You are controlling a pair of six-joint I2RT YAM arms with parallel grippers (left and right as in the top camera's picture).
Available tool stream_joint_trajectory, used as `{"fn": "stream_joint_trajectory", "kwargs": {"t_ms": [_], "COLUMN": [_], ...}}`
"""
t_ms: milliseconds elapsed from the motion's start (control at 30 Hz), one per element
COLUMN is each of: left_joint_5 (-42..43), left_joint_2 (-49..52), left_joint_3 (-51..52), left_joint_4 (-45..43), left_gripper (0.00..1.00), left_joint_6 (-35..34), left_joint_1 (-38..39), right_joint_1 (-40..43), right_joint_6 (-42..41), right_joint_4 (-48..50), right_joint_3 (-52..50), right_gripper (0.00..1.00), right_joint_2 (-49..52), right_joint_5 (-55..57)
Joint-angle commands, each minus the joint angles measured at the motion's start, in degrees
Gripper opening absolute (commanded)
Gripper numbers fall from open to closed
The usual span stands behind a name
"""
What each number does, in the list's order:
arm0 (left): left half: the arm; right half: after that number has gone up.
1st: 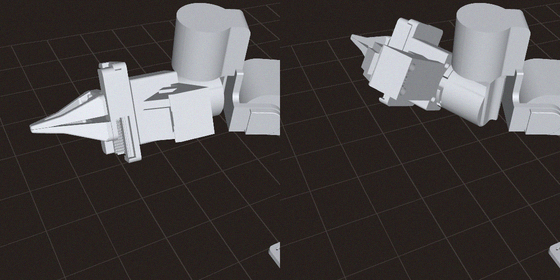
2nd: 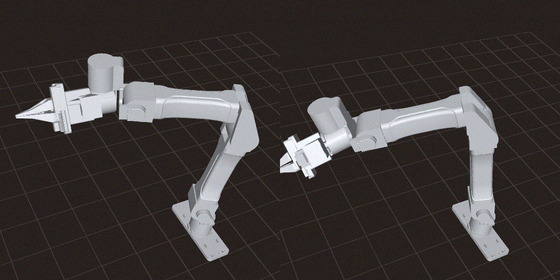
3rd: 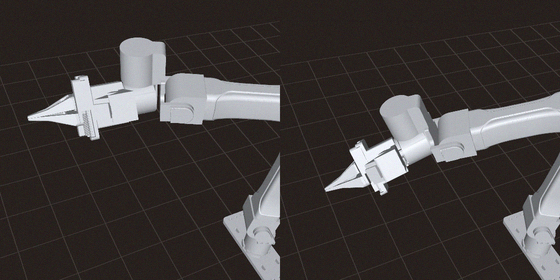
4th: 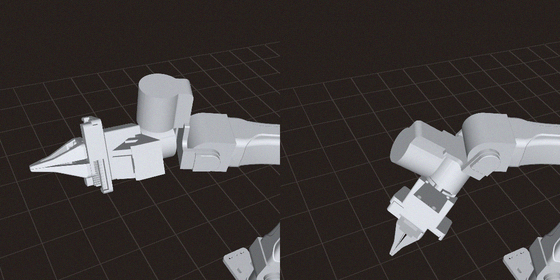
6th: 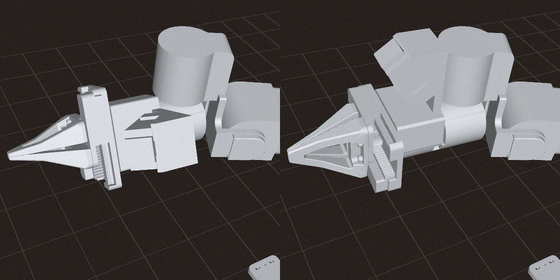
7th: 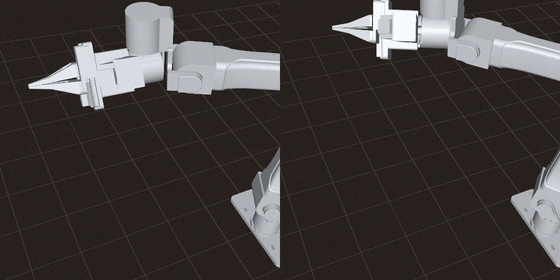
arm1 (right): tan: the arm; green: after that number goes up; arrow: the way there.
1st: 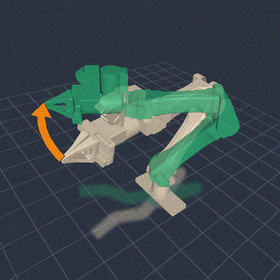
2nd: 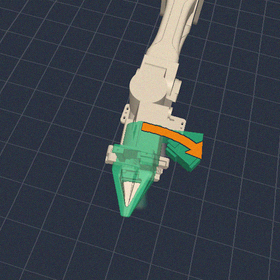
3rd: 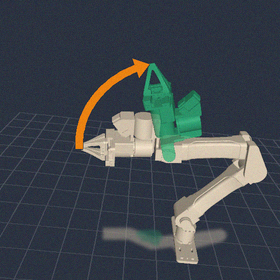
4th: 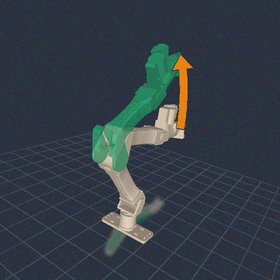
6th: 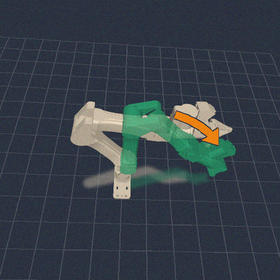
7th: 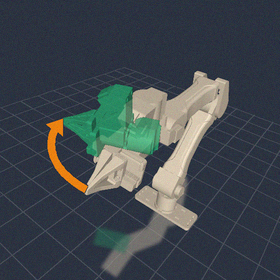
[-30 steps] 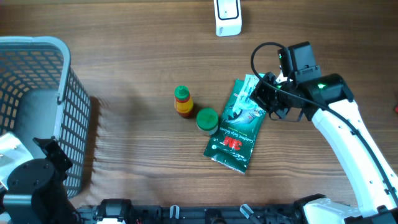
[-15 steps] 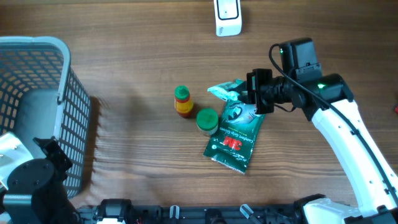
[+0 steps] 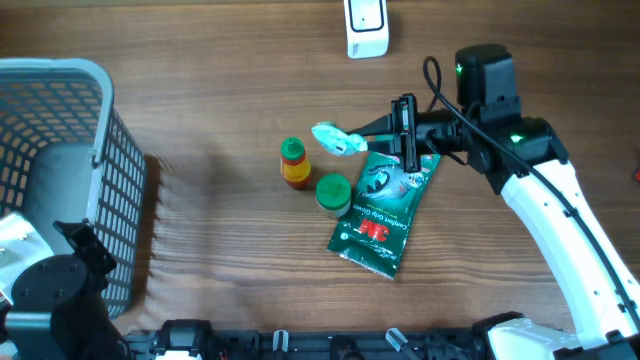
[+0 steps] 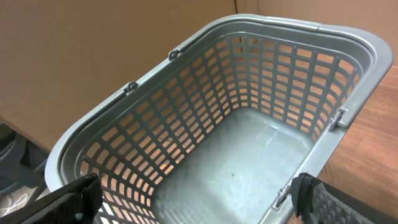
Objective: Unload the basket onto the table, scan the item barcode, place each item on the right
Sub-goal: 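Lift the wipes pack and hold it in front of the scanner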
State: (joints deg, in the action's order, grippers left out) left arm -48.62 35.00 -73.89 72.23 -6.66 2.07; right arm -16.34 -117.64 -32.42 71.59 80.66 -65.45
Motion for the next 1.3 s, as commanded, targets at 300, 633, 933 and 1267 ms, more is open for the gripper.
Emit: {"fn": "stream_joint_trajectory", "kwargs": {"t_ms": [300, 633, 933, 1267], "left_joint_5": [-0.7, -0.7, -0.7, -0.7], "left_joint_2": [0.0, 0.0, 0.0, 0.0], "left_joint_3": [-0.3, -0.3, -0.3, -0.3], "left_joint_4": [-0.1, -0.1, -0.1, -0.1], "left_gripper": [1.0, 1.0, 1.0, 1.0], "left_joint_6": [0.4, 0.4, 0.4, 0.4], "left_joint_1": [-0.5, -0.5, -0.5, -0.5], "right_joint_1": [17.7, 23.5, 23.6, 25.0], "right_joint_6": [-0.9, -0.8, 1.4, 45.1], "right_joint_4": [-28.7, -48.3, -51.2, -31.1], "right_joint_3": [0.2, 0.2, 0.2, 1.4], "right_gripper": [0.05, 0.05, 0.05, 0.04], "right_joint_2": [5.5, 24.6, 24.6, 24.5], "right_joint_5": [-5.0, -17.6, -17.3, -10.9]}}
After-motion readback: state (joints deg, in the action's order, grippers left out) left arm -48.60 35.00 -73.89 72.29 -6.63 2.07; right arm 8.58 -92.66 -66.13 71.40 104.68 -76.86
